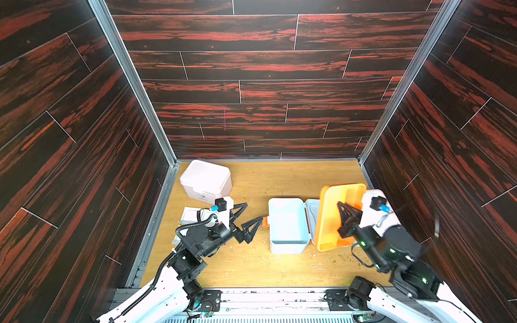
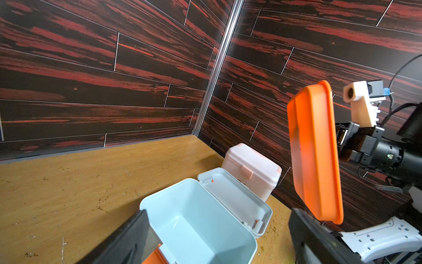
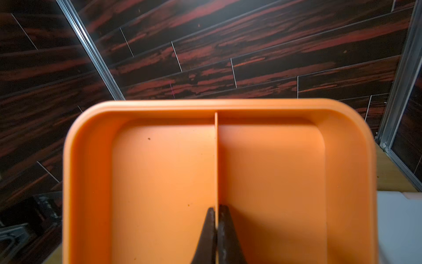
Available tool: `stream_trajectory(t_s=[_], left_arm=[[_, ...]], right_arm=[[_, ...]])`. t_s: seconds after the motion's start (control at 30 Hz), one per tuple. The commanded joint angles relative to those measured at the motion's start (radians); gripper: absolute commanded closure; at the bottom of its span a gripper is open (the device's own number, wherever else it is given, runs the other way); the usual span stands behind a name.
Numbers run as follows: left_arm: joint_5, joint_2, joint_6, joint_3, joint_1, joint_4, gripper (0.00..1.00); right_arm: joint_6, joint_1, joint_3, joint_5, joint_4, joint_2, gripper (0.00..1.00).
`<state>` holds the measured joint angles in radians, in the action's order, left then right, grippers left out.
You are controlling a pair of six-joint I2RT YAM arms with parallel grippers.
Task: Open first aid kits and take out gauze
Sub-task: Pick up the compartment layer from the first aid kit, then place the compartment layer in the first aid kit.
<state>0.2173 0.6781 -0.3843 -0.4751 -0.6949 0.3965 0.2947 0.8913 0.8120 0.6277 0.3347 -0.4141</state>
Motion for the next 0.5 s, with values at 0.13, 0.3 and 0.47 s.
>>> stream_trajectory(t_s=[0.13, 0.3, 0.47], left_arm=[[0.028, 0.08, -0.019, -0.003, -0.003, 0.061, 0.0], [0.052, 0.17, -0.043, -0.021, -0.003, 0.074, 0.0], [0.071, 0.267, -0.087, -0.021, -0.002, 0.093, 0.0]], right_arm=[[0.022, 0.003, -0.004, 0.046, 0.006, 0.026, 1.0], [0.026, 0.003, 0.05, -0.015, 0.016, -0.098, 1.0], [0.077, 0.003, 0.192, -0.096, 0.111, -0.32, 1.0]])
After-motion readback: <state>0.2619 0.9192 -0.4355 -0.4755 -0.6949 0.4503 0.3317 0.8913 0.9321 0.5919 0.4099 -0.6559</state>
